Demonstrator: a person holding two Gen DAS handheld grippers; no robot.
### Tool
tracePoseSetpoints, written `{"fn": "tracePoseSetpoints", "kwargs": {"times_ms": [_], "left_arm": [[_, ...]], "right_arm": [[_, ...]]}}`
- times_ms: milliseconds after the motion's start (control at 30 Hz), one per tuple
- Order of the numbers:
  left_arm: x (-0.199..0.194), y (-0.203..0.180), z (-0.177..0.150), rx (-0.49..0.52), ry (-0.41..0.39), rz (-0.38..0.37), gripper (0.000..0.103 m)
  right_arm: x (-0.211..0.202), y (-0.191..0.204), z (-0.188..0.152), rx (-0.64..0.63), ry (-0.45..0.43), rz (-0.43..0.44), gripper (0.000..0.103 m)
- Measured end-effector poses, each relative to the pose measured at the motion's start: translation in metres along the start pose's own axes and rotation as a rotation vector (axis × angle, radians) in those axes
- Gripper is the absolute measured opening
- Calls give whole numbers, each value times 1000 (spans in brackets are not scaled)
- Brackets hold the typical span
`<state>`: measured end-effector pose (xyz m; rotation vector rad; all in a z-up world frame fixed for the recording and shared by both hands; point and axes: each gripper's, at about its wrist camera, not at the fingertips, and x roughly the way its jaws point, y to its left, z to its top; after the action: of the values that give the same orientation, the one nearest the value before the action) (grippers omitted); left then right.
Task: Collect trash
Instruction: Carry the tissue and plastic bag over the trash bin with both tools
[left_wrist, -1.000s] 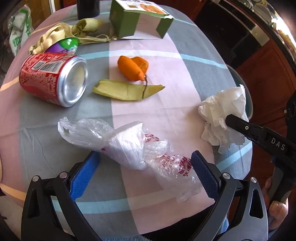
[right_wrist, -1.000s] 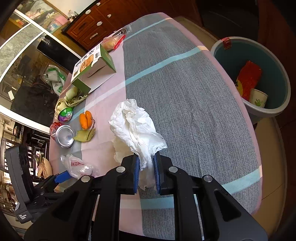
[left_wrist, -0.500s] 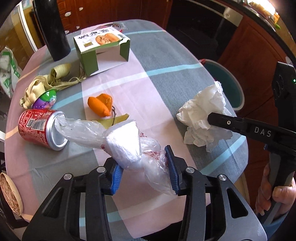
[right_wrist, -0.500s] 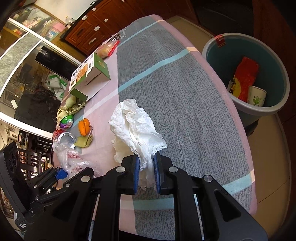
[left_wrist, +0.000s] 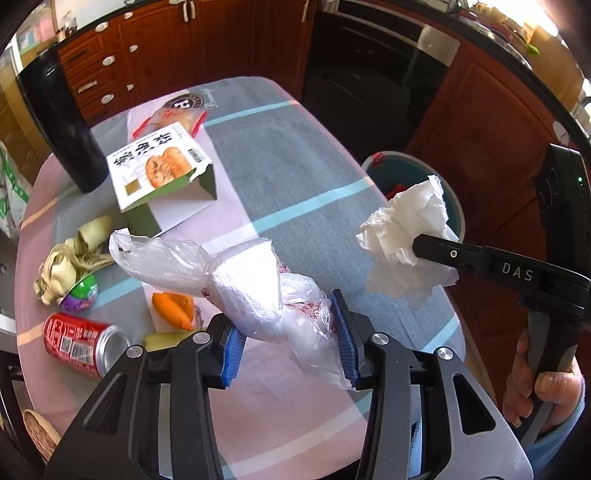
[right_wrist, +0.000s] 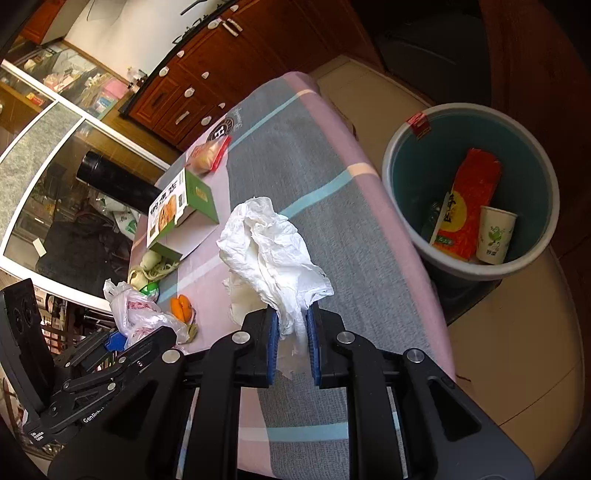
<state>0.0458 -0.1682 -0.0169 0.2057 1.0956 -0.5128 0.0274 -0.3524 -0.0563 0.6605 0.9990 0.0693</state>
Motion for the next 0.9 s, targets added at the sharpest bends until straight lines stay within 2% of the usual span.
{"fn": "tracePoseSetpoints", "kwargs": {"times_ms": [533, 900], "left_arm": [[33, -103, 76, 215, 4, -99, 45], [78, -146, 109, 271, 45, -150, 45]], "right_arm": [[-60, -77, 57, 138, -151, -86, 15], [-57, -119, 74, 194, -137, -153, 15]]}}
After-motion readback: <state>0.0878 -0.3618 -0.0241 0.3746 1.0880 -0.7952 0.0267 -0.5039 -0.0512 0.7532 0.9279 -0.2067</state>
